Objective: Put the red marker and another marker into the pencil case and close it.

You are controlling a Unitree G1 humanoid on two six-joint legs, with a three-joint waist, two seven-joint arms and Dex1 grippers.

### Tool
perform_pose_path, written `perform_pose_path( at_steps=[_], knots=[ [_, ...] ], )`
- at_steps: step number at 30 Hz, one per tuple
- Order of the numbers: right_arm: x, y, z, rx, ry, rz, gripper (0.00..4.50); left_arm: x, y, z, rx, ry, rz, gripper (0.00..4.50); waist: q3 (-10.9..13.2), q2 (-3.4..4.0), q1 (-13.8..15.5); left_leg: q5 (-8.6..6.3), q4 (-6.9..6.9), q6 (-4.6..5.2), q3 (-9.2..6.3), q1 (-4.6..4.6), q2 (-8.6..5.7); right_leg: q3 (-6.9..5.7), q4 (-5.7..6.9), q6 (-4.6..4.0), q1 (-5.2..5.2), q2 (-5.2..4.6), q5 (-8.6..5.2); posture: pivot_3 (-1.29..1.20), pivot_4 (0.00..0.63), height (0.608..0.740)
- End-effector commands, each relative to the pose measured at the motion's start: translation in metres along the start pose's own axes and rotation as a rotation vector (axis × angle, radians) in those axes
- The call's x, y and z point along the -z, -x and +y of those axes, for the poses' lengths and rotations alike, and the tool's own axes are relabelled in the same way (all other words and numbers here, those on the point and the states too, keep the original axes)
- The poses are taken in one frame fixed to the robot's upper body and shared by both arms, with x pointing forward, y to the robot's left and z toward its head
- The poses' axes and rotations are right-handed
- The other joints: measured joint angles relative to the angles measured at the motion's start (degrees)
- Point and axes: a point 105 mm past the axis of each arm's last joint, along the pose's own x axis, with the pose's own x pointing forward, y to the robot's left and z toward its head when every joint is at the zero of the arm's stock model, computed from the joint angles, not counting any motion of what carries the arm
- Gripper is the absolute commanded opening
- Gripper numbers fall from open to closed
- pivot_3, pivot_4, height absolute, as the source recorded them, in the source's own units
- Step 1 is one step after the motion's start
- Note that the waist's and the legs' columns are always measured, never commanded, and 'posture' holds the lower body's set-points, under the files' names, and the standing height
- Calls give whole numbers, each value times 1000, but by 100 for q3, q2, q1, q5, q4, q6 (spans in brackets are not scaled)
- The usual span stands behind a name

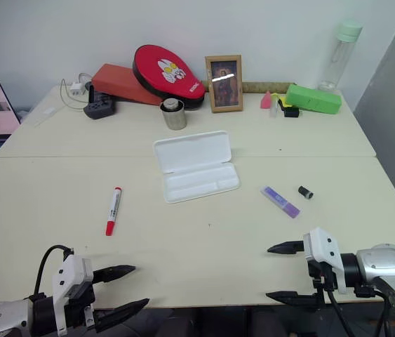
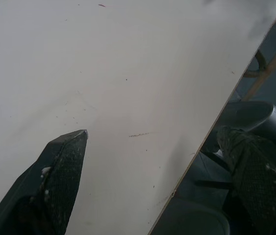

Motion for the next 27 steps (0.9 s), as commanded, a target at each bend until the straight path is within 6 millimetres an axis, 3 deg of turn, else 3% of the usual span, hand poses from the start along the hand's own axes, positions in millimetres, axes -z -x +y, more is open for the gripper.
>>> perform_pose_path(
  at_steps=[1,27],
  knots=[
    [-5,3,2,-15,24,-8,4448,-7,3,-3,19,-24,-13,4500,0,0,1,0,0,0,0,0,0,0,0,0,0,0,0,0,150,740],
    [-11,-3,2,-38,25,6,4448,2,3,0,17,-20,20,4500,0,0,9,-1,0,-1,-1,-1,0,-1,-1,0,0,0,0,0,150,740]
  ],
)
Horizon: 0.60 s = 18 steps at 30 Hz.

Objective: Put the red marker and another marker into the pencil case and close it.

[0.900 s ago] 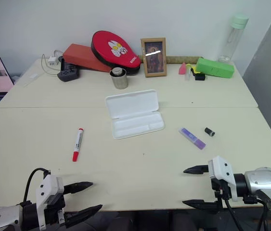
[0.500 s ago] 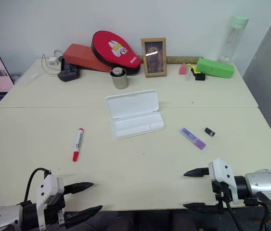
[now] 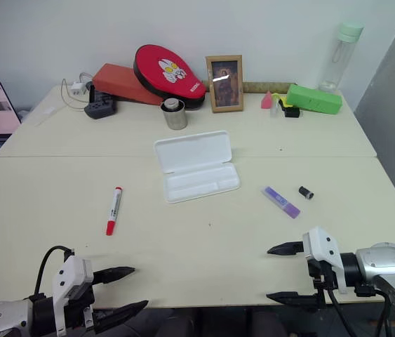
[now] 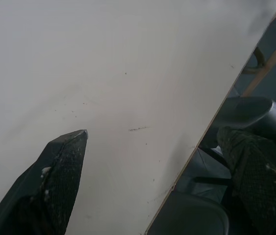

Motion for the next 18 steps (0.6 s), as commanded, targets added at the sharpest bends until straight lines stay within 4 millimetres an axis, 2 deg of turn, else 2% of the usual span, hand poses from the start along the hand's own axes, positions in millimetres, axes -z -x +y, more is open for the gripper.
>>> perform_pose_path(
  at_steps=[1,8,11,16,18],
  knots=[
    [-9,-3,4,-23,36,-3,4448,-1,2,-1,10,-19,7,4500,0,0,0,0,0,0,0,0,0,0,0,0,0,0,0,0,150,740],
    [-9,-3,3,-25,30,3,4448,-3,1,2,-2,-27,0,4500,0,0,0,0,0,0,0,0,0,0,-1,0,0,0,0,0,150,740],
    [-9,-5,-1,-24,34,4,4448,-18,-6,9,-30,-40,-65,4500,0,0,1,0,0,0,0,0,0,0,0,0,0,0,0,0,150,740],
    [-24,-11,-16,16,72,-70,4448,-40,-23,18,-33,-76,-121,4500,0,0,2,0,2,0,-3,2,0,-2,1,0,2,2,1,0,150,740],
    [-36,-12,-25,64,94,-117,4448,-60,-35,28,-20,-113,-150,4500,0,0,14,0,2,0,-2,1,-4,-3,5,-7,1,5,6,0,150,740]
  ],
)
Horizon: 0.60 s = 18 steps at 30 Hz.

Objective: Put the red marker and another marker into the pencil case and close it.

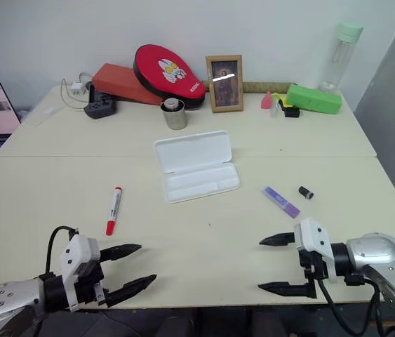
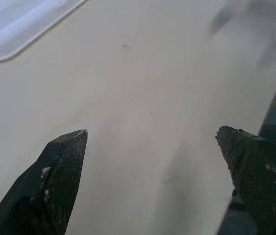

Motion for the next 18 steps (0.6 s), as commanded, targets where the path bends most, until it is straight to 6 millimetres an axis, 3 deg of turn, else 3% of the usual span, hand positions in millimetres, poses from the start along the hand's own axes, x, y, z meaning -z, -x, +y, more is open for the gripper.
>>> perform_pose_path(
  at_steps=[1,5,9,13,18],
  knots=[
    [-19,-1,-15,71,35,-76,4448,-28,-20,12,26,-44,-52,4500,1,-2,13,0,1,0,3,0,-1,-2,1,-2,1,3,2,0,150,740],
    [-44,3,-41,211,82,-148,4448,-61,-55,39,45,-161,-57,4500,2,-3,15,1,7,-1,5,-3,-6,-9,6,-11,1,7,12,0,150,740],
    [-58,9,-54,303,115,-164,4448,-77,-80,56,89,-228,-42,4500,3,-6,8,1,8,0,16,-6,-13,-6,15,-6,-5,7,17,0,150,740],
    [-67,16,-61,374,122,-169,4448,-77,-101,64,164,-246,10,4500,4,-5,-22,1,5,0,18,-17,-9,-2,13,-6,-17,6,15,0,150,740],
    [-76,21,-64,458,134,-196,4448,-62,-130,80,182,-231,90,4500,4,-5,-12,2,13,1,19,-36,-10,-9,26,-7,-36,6,16,0,150,740]
  ],
)
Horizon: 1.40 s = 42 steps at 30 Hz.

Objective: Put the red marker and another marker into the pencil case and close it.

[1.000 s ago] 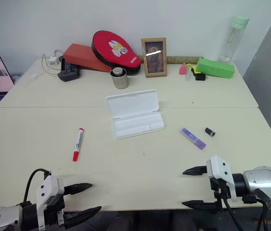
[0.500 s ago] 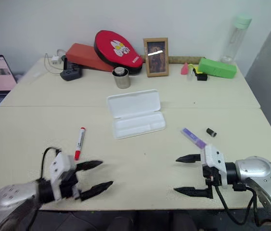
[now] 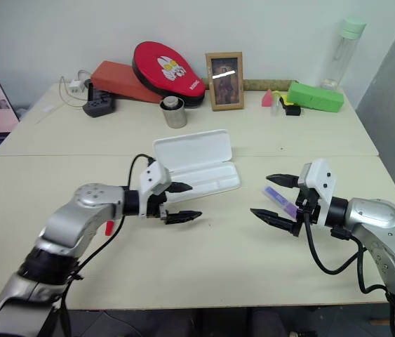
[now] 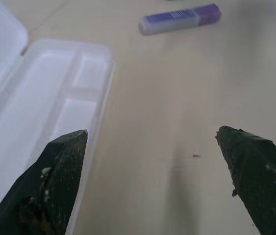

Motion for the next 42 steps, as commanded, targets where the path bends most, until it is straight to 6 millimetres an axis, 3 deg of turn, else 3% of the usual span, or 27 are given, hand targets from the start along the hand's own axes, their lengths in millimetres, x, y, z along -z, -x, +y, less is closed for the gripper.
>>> perform_pose_path(
  at_steps=[1,10,16,17,19,29,38,42],
  knots=[
    [-20,2,2,38,49,-59,4448,5,-11,9,16,-16,37,4500,0,0,-5,0,1,0,1,0,-1,1,1,0,0,0,0,0,150,740],
    [-20,2,5,74,43,-65,4448,-2,-33,31,-39,-27,19,4500,0,-1,-6,0,5,1,-1,-9,-3,-1,1,1,-6,-2,1,0,150,740],
    [-18,3,6,79,41,-55,4448,14,-38,26,-13,2,86,4500,0,0,-31,0,3,1,-3,-7,-2,4,2,2,-7,-1,1,0,150,740],
    [-18,3,6,77,40,-55,4500,15,-38,24,-4,3,89,4111,0,0,-31,0,4,1,-3,-6,-2,4,4,2,-7,-1,1,0,150,740],
    [-17,4,7,72,35,-53,4500,16,-38,21,9,6,89,3958,0,0,-32,0,4,1,-3,-5,-2,3,5,2,-6,-1,1,0,150,740],
    [-16,4,7,56,22,-48,4500,17,-38,18,15,15,86,2031,0,0,-31,0,5,1,-6,-4,-2,4,5,2,-4,-2,1,0,150,740],
    [-17,5,6,58,26,-48,4500,14,-38,21,9,6,77,39,0,0,-30,0,5,1,-6,-4,-2,4,4,2,-4,-2,1,0,150,740],
    [-16,6,5,61,29,-45,4500,12,-39,24,0,-17,69,39,-1,0,-29,1,6,1,-5,-4,-3,3,6,2,-4,-2,1,0,150,740]
  ],
)
